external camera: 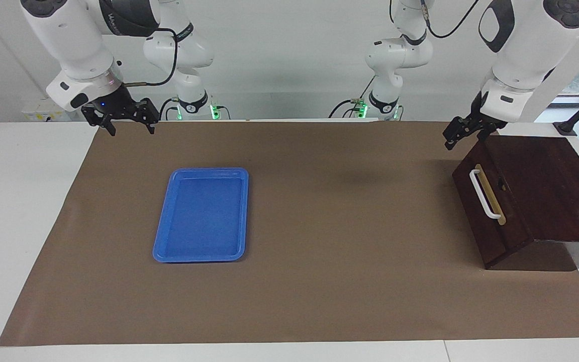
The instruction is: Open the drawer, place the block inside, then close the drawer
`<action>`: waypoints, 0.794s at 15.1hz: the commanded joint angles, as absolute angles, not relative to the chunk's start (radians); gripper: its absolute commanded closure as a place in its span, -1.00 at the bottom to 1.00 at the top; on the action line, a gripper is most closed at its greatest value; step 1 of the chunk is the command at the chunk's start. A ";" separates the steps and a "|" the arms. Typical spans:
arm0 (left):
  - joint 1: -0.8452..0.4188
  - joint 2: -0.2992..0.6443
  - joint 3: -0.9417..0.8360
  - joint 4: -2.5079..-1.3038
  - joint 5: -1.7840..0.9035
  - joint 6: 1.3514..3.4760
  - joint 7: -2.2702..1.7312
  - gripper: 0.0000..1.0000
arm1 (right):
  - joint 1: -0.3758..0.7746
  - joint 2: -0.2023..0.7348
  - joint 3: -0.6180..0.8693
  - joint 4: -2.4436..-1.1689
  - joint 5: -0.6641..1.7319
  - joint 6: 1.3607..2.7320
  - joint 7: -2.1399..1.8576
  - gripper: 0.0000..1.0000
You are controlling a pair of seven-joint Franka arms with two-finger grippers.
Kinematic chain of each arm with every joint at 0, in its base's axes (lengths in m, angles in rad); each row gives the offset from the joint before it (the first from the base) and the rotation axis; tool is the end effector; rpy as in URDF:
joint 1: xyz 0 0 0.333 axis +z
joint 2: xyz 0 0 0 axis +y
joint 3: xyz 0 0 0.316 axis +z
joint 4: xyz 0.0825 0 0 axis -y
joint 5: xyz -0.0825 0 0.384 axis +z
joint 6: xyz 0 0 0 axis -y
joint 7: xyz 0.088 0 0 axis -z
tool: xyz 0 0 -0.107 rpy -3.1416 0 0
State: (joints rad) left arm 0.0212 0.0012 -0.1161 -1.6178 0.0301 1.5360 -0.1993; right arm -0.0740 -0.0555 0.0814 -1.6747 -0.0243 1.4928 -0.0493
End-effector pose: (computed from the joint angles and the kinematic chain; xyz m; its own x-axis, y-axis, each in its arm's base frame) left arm 0.5471 -0.0487 0.5989 0.9916 0.1054 -0.0753 0.1022 -0.9937 -0.0457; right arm 0.5262 0.0023 0.5996 0.9904 0.0540 -0.1275 0.0573 -0.9981 0.0225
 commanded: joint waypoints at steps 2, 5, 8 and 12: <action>0.032 -0.034 -0.118 -1.654 0.014 1.546 -0.146 -1.00 | -0.089 -0.072 0.089 -1.687 -0.028 1.489 -0.075 -1.00; 0.031 -0.031 -0.120 -1.652 0.006 1.586 -0.147 -1.00 | -0.089 -0.072 0.087 -1.687 -0.028 1.489 -0.075 -1.00; 0.020 -0.032 -0.120 -1.658 0.009 1.577 -0.065 -1.00 | -0.089 -0.072 0.087 -1.687 -0.028 1.489 -0.075 -1.00; 0.018 -0.037 -0.123 -1.663 0.008 1.559 0.014 -1.00 | -0.089 -0.072 0.089 -1.687 -0.028 1.489 -0.075 -1.00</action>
State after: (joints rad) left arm 0.0191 -0.0047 -0.1248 -1.6263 0.0226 1.5582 -0.0207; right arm -0.0740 -0.0555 0.0814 -1.6747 -0.0243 1.4928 -0.0493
